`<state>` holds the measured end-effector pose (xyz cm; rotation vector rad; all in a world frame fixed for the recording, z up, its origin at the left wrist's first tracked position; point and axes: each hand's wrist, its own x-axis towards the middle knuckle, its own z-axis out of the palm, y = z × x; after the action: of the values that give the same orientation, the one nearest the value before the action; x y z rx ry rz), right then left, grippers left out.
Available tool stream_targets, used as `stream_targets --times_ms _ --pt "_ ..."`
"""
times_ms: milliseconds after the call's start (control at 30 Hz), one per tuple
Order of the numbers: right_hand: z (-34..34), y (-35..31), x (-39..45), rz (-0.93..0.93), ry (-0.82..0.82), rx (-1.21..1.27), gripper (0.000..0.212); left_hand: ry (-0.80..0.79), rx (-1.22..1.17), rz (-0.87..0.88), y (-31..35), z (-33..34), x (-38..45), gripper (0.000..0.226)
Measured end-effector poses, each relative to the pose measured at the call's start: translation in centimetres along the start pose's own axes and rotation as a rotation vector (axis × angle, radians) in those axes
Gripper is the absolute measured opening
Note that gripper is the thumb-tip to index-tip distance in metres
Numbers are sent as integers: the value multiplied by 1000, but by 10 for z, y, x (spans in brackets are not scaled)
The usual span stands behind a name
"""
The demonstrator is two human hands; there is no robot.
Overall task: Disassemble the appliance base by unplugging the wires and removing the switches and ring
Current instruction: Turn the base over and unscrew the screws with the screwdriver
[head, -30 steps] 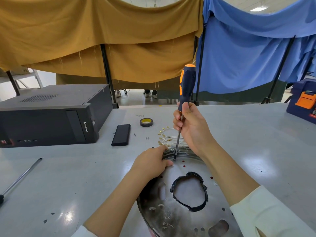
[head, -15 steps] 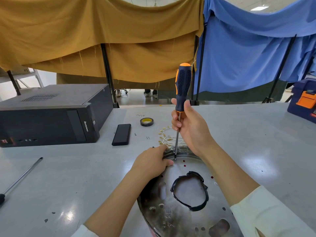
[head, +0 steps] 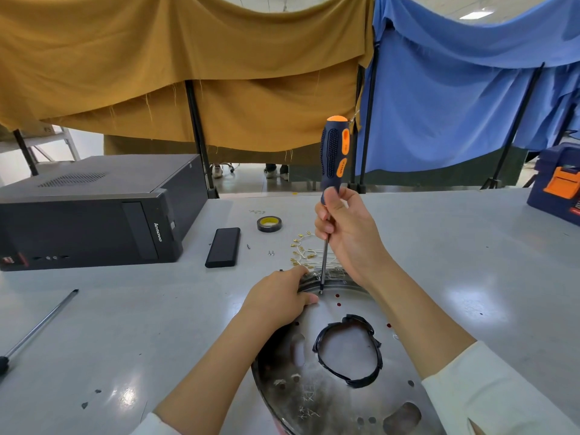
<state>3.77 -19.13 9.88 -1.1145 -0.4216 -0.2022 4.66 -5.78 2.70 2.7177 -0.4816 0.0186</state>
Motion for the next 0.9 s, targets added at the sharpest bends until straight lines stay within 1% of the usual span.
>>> stream_targets --times_ms 100,133,200,233,300,400,467,567,667,733,800,900 --pt "-3 1 0 2 10 13 21 0 0 2 0 0 0 50" --pt "-3 1 0 12 -1 29 22 0 3 2 0 0 0 51" --pt "-3 0 0 40 -21 43 35 0 10 2 0 0 0 53" --pt "-2 0 0 42 -30 37 39 -2 9 2 0 0 0 53" --pt "-1 0 -1 20 -33 4 38 -3 6 3 0 0 0 53" --pt "-1 2 -1 4 6 -28 30 -2 1 7 0 0 0 53" --pt "-2 4 0 -6 -1 -19 23 2 0 5 0 0 0 53" --pt "-2 4 1 4 4 25 29 7 13 13 0 0 -2 53" --pt "-2 3 1 -13 17 68 36 49 -28 71 2 -2 -6 48" --pt "-1 0 0 -31 17 91 37 96 -82 122 4 -5 -9 43" --pt "-1 -4 0 -45 20 115 37 133 -75 177 5 -7 -10 38" --pt "1 -14 2 -50 7 180 37 151 -121 213 5 -9 -10 38"
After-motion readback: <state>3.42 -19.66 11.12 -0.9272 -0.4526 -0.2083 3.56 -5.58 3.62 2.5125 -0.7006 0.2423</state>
